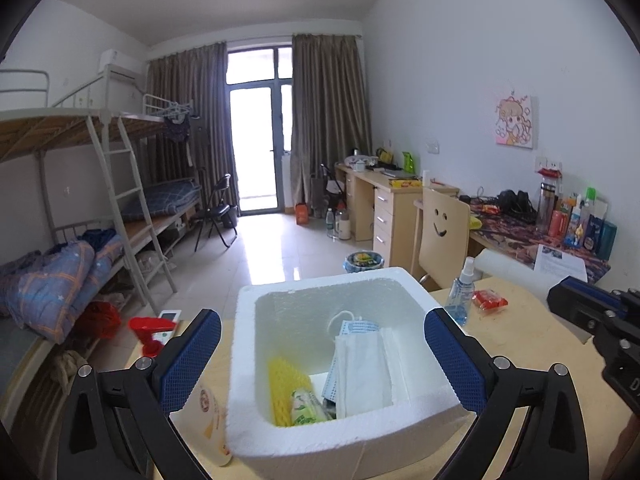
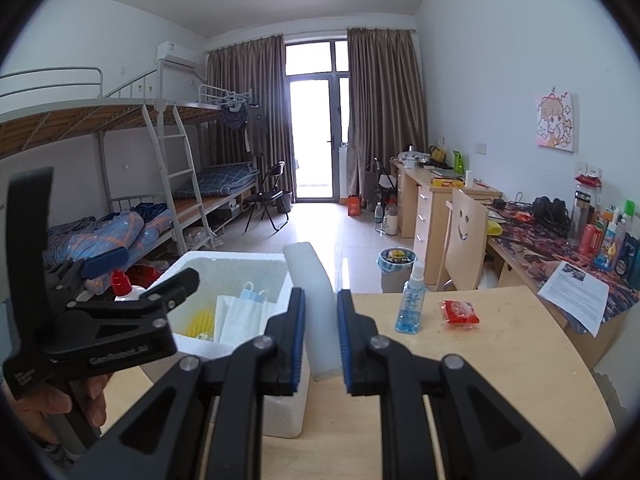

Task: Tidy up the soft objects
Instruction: 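Lower the snack packet into the foam box and open the left tool, then lower the foam tube into the foam box and open the right tool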

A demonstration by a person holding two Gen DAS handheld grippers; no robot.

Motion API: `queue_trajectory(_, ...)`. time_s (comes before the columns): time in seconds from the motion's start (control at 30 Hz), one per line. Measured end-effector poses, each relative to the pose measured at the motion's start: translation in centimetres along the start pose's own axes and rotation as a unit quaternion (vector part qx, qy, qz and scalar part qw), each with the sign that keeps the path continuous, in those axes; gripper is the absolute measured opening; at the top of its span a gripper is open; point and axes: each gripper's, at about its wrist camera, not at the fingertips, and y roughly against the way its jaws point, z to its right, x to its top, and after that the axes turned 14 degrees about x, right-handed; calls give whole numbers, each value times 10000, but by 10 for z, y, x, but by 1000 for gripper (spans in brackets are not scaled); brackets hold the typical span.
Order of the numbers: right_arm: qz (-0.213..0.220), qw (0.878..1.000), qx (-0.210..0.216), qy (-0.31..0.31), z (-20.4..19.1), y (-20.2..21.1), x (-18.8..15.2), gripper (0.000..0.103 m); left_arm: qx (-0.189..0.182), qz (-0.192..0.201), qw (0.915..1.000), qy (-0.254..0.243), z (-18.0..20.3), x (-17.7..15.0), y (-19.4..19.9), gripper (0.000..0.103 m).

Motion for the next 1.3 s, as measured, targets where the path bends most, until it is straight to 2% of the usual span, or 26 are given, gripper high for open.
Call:
queue_trajectory(0.37,-31,9999,113,89,-10,-7,3,19,66,141,9998,80,-12,-7,25,102)
queue_trajectory(0.53,-48,9998,180,99,-15,-12,4,19,296,218,9992,132,-23,-11,31,102)
queue_trajectory(0.9,-100,9987,426,255,-38,-28,6,19,498,321,9980,223,-47,-21,46,102)
queue_trajectory(1.3,-242,9971,620,359,-60,-53,5,19,627,312,9969,348,-68,-29,44,102)
